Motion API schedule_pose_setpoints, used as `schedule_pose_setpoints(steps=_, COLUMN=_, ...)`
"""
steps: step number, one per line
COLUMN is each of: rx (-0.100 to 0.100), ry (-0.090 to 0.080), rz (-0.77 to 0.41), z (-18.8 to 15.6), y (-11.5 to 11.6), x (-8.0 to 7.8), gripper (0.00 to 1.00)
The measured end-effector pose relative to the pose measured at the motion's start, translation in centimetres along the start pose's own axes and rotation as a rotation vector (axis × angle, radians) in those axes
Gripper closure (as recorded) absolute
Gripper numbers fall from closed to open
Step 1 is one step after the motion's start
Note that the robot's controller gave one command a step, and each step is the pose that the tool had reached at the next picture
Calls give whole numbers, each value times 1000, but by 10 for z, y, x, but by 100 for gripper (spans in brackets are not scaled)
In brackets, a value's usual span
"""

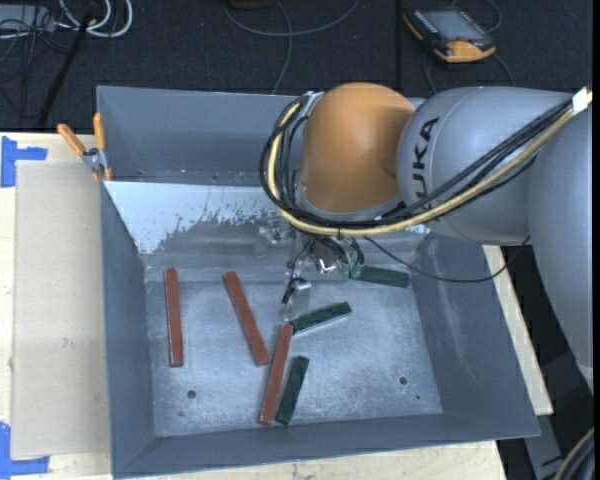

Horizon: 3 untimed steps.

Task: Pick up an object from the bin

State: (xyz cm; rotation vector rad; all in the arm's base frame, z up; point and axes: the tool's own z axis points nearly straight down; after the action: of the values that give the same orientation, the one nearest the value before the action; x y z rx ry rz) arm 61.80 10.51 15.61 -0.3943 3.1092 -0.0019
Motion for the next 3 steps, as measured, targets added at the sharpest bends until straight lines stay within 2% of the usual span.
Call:
schedule_pose_setpoints(steps=1, rx=-1, ry=13, rz=-50, z=43, y=-82, x=47, gripper=0)
schedule_pose_setpoints(steps=2, rx=-4, ry=12, rz=-82, z=89, y=-92, x=46, gripper=0)
schedule_pose_setpoints(steps=3, rx=-4, ry=6, rz=-79, z=86, y=-92, x=45, gripper=100)
